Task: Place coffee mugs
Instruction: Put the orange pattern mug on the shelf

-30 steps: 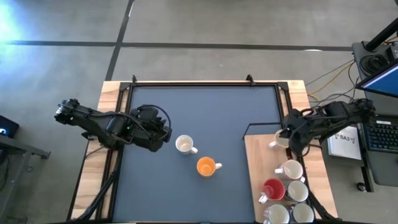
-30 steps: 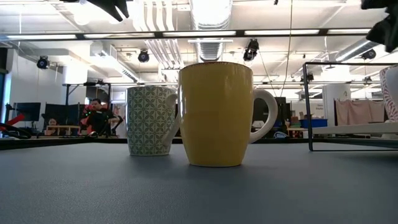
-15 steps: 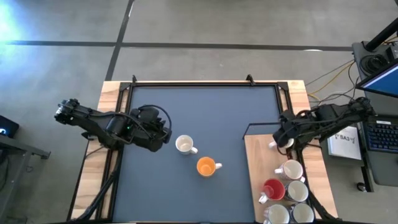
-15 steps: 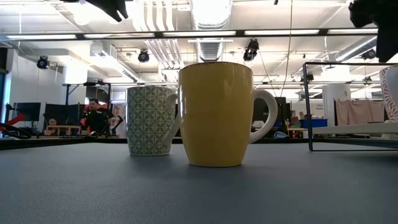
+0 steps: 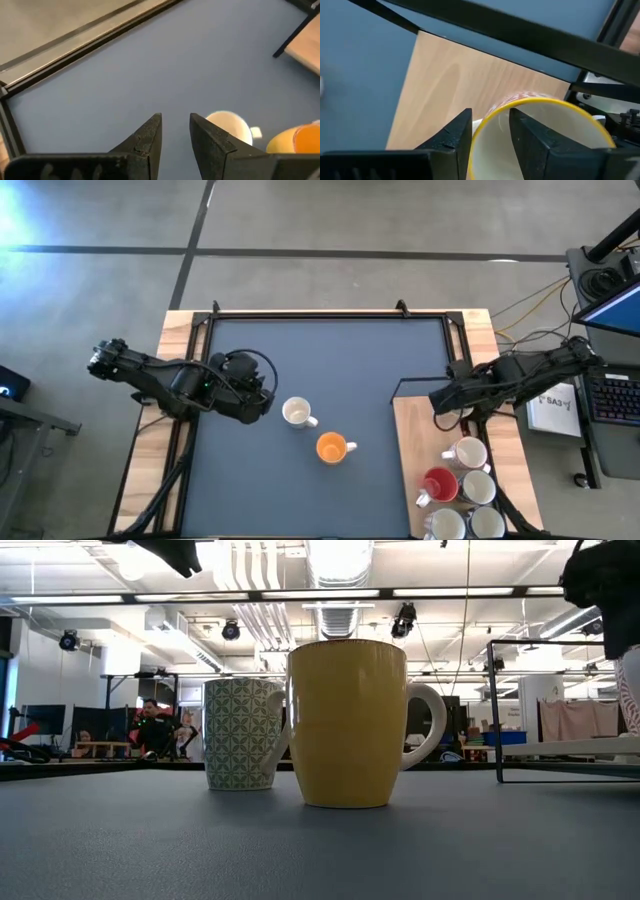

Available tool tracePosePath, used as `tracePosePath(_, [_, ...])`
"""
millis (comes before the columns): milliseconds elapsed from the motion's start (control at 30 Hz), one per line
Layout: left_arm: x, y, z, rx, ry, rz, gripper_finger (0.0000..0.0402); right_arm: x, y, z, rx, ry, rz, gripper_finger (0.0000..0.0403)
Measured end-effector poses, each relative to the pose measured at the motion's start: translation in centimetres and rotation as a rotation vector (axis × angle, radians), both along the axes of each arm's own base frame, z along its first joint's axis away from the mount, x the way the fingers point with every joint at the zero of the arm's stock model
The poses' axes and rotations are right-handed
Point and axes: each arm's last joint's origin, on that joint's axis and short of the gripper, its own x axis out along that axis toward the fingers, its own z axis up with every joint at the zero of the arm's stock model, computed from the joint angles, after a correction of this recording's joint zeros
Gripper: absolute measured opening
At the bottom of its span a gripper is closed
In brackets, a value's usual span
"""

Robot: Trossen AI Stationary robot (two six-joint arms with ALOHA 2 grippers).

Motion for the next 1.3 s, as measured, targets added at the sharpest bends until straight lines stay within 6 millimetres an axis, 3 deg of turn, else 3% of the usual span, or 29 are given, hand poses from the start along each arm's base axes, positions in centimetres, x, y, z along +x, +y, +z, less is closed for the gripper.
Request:
tracePosePath(467, [-1.7,0.6,0.8,-0.002,0.016,-0.003,0.0082,0.3,0.5,-0.3,0.120,0.059,0.027,0.0064])
tracePosePath(1300, [-2.1,0.7,1.0,-0.004,0.005,0.001,0.0082,0.1,1.3,-0.2,0.386,0.134,0.134,0.0065])
